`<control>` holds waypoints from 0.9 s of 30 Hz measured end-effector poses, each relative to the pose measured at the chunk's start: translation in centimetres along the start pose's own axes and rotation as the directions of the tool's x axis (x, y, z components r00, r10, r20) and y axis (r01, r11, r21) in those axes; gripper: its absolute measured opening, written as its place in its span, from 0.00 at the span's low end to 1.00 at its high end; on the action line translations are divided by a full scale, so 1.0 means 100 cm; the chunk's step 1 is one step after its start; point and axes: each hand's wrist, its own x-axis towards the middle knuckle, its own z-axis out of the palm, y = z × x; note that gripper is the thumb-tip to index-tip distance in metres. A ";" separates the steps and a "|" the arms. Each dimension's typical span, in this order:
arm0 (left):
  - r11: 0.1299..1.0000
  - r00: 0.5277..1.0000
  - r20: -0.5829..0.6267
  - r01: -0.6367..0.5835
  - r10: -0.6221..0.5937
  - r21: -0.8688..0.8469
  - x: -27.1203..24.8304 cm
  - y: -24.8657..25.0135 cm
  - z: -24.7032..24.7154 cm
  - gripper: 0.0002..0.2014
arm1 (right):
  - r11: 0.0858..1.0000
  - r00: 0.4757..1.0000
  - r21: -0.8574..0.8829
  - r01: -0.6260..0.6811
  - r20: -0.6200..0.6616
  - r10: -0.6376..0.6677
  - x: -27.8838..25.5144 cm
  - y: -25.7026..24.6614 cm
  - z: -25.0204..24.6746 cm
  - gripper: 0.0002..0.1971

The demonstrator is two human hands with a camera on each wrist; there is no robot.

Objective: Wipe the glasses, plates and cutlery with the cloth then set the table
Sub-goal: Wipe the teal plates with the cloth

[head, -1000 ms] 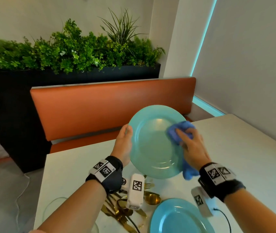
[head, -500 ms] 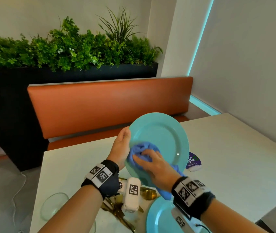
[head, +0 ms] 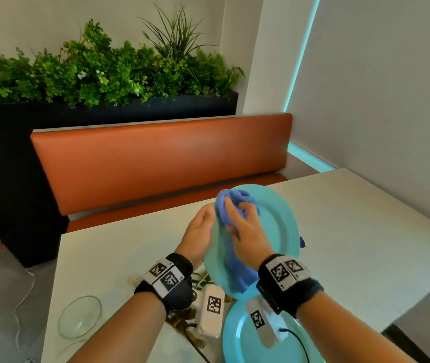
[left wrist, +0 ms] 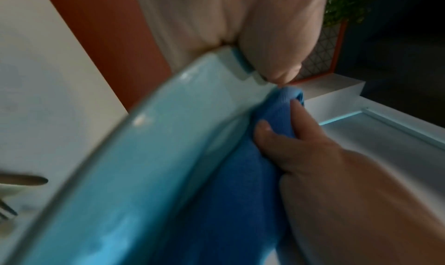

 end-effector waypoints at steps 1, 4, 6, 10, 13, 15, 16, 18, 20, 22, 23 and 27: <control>1.000 1.000 -0.009 0.006 -0.006 -0.028 0.001 -0.002 0.000 0.15 | 0.999 0.998 0.019 0.039 0.039 -0.040 -0.009 -0.005 0.007 0.28; 0.993 0.998 -0.026 0.052 -0.054 -0.102 0.001 -0.005 -0.002 0.16 | 0.984 0.972 0.038 0.173 0.152 -0.177 -0.036 0.003 0.016 0.24; 0.987 0.998 0.003 0.064 -0.064 -0.147 -0.001 -0.008 -0.001 0.16 | 0.964 0.923 0.019 0.265 0.283 -0.259 -0.056 0.023 0.015 0.26; 0.994 0.998 -0.009 0.054 -0.055 -0.095 -0.007 -0.012 0.005 0.14 | 0.925 0.845 -0.094 0.368 0.449 -0.291 -0.086 0.063 -0.012 0.33; 0.993 0.996 -0.009 0.088 -0.088 -0.076 -0.014 -0.018 0.011 0.13 | 0.927 0.901 -0.206 0.314 0.373 -0.222 -0.092 0.091 -0.037 0.30; 0.988 0.990 -0.015 0.141 -0.143 -0.070 -0.019 -0.025 0.016 0.13 | 0.923 0.939 -0.279 0.265 0.292 -0.182 -0.092 0.098 -0.054 0.23; 0.985 0.986 -0.018 0.163 -0.164 -0.065 -0.022 -0.029 0.018 0.13 | 0.927 0.959 -0.301 0.226 0.236 -0.157 -0.091 0.099 -0.060 0.20; 0.981 0.980 -0.041 0.190 -0.192 -0.049 -0.029 -0.041 0.024 0.12 | 0.964 0.994 -0.255 0.068 0.101 -0.044 -0.086 0.096 -0.067 0.22; 0.976 0.972 -0.087 0.214 -0.217 -0.043 -0.038 -0.059 0.029 0.12 | 0.981 0.990 -0.136 -0.137 -0.055 0.131 -0.080 0.092 -0.073 0.19; 0.957 0.950 -0.119 0.283 -0.290 -0.071 -0.049 -0.081 0.033 0.11 | 0.944 0.943 0.036 -0.328 -0.049 0.329 -0.078 0.091 -0.082 0.21; 0.941 0.934 -0.122 0.327 -0.336 -0.091 -0.055 -0.092 0.035 0.11 | 0.910 0.916 0.129 -0.395 -0.027 0.401 -0.079 0.089 -0.088 0.23; 0.875 0.863 -0.148 0.478 -0.483 -0.074 -0.081 -0.134 0.037 0.11 | 0.861 0.881 0.220 -0.459 -0.014 0.473 -0.091 0.086 -0.103 0.22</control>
